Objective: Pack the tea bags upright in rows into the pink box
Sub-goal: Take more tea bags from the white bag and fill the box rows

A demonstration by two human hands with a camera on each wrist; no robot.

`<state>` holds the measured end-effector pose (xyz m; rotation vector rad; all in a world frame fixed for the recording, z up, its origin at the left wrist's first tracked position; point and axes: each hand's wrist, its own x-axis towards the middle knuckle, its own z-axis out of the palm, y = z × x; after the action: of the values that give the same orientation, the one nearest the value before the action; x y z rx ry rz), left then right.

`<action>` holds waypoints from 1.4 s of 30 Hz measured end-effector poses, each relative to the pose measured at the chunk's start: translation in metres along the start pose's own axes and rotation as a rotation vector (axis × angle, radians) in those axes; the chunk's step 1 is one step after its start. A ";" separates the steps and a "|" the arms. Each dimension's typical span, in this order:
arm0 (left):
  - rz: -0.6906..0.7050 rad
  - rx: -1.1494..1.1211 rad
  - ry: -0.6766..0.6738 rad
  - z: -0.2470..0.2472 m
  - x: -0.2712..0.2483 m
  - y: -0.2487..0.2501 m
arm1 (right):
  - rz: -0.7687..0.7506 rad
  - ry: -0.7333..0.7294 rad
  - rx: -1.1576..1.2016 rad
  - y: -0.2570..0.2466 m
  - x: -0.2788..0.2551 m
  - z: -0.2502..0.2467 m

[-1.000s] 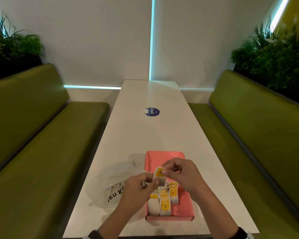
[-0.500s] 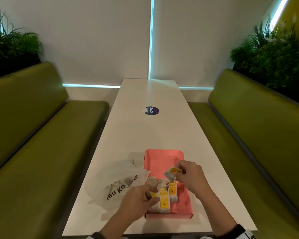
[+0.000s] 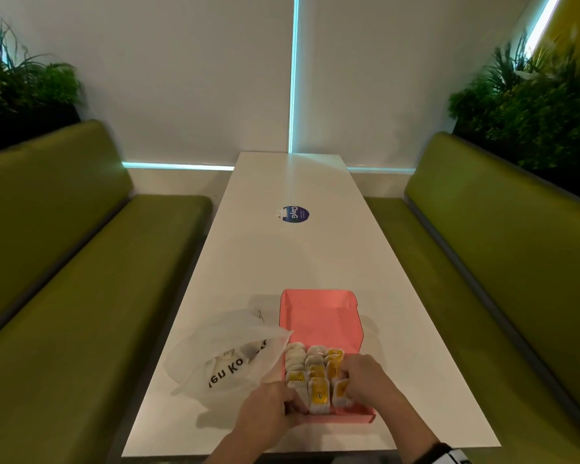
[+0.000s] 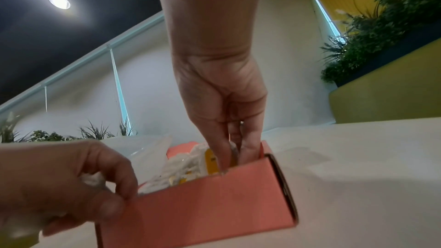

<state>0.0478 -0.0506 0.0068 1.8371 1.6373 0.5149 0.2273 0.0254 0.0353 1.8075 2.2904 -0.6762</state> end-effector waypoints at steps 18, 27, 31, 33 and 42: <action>-0.026 0.001 -0.010 0.001 0.004 -0.004 | 0.073 0.311 0.123 -0.005 -0.005 0.022; 0.009 0.004 0.003 0.001 0.003 -0.005 | -0.019 0.011 0.039 -0.017 -0.020 0.016; -0.002 0.109 -0.005 -0.004 0.002 -0.002 | -0.005 0.017 0.040 -0.017 -0.023 0.010; -0.029 0.137 0.017 -0.008 0.000 0.001 | -0.021 0.087 0.077 -0.015 -0.024 0.004; -0.031 -1.078 0.256 -0.051 -0.001 0.032 | -0.203 0.248 0.601 -0.030 -0.036 -0.033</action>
<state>0.0385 -0.0436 0.0660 0.9487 1.1261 1.3342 0.2135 0.0026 0.0857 1.9912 2.6593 -1.3676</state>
